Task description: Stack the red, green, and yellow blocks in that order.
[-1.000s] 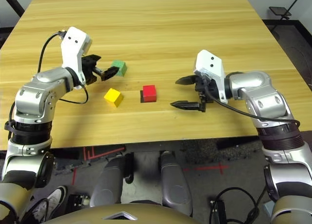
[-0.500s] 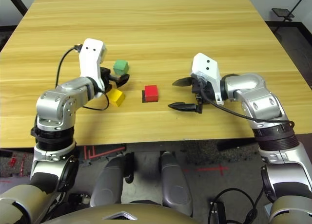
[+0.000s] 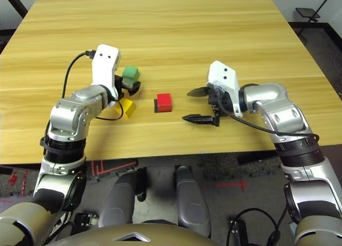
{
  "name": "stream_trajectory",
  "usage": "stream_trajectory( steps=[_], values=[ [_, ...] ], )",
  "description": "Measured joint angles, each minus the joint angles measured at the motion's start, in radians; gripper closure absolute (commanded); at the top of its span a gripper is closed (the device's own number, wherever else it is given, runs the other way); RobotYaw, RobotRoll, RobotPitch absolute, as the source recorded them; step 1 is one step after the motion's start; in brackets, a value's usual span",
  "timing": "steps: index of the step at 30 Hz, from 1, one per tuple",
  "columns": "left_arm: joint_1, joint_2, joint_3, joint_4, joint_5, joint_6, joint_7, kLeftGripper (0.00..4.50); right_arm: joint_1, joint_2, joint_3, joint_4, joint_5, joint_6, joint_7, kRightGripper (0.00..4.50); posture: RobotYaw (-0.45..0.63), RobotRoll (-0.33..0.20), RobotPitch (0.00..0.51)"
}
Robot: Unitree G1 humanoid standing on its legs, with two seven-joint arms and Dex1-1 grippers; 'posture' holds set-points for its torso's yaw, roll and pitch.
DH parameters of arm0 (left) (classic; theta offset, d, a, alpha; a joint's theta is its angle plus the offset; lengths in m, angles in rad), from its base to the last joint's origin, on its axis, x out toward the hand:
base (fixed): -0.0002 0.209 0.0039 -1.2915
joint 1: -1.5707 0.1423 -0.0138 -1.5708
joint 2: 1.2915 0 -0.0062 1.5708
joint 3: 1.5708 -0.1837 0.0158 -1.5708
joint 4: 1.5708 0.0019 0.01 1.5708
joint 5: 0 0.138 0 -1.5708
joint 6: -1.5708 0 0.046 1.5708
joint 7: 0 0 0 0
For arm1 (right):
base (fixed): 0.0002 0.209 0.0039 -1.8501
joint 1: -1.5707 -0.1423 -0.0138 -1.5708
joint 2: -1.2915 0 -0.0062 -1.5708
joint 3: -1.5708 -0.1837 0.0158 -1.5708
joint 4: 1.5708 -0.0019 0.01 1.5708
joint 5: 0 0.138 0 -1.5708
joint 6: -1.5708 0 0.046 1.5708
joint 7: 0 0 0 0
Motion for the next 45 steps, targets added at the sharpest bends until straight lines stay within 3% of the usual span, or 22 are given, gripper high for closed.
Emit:
stream_trajectory(
  steps=[5,21,33,37,41,45],
  values=[
    [-0.019,-0.011,0.021,0.070,0.010,-0.074,0.022,0.00,0.000,0.002,0.000,0.000,0.000,0.000,0.000,0.03,0.33,0.020,0.201],
    [-0.050,-0.092,0.021,0.169,0.019,-0.123,0.044,0.00,-0.008,0.021,0.013,0.000,-0.001,-0.001,-0.006,0.03,0.32,0.023,0.202],
    [-0.062,-0.084,0.030,0.229,0.023,-0.185,0.058,0.00,-0.008,0.024,0.013,0.000,-0.001,-0.002,-0.006,0.03,0.33,0.019,0.204],
    [-0.071,-0.087,0.047,0.243,0.019,-0.222,0.058,0.94,-0.007,0.027,0.013,0.000,-0.001,-0.003,-0.006,0.00,0.32,0.018,0.206],
    [-0.075,-0.090,0.056,0.254,0.019,-0.238,0.059,2.44,-0.007,0.029,0.013,0.000,-0.001,-0.005,-0.006,0.00,0.32,0.019,0.206],
    [-0.077,-0.087,0.057,0.263,0.020,-0.248,0.056,2.45,-0.008,0.038,0.013,0.000,-0.001,-0.006,-0.006,0.00,0.33,0.023,0.205]
  ],
)
